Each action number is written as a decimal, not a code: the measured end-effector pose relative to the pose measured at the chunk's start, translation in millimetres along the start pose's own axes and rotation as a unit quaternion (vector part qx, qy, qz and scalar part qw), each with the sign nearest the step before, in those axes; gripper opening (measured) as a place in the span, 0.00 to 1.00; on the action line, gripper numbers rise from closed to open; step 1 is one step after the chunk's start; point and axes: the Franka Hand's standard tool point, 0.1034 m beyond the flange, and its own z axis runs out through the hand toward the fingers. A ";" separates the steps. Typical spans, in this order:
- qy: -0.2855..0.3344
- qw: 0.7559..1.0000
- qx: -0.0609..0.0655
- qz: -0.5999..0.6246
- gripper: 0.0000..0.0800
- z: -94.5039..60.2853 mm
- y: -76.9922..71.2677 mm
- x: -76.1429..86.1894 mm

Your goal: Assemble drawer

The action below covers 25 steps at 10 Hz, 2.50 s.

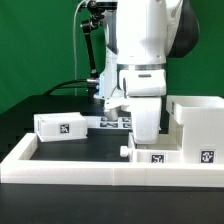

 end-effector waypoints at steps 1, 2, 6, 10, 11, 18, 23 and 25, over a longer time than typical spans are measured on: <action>0.000 1.000 0.001 0.000 0.05 0.0 0.2 -0.2; 0.000 1.000 0.005 0.000 0.05 0.2 0.5 -0.3; -0.002 1.000 0.013 0.015 0.05 1.0 0.3 7.8; -0.002 1.000 0.018 0.018 0.05 1.1 0.2 6.8; -0.002 1.000 0.018 0.019 0.14 1.2 0.0 6.8; -0.002 0.999 0.015 0.051 0.81 -3.2 1.4 0.9; -0.018 0.997 0.049 0.064 0.81 -50.9 14.0 -13.1; -0.021 0.997 0.045 0.057 0.81 -65.4 17.6 -33.8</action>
Offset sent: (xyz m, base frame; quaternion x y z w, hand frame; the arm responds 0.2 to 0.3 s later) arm 0.0111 0.0165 -0.0011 -0.0068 -0.0173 -0.0243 0.9995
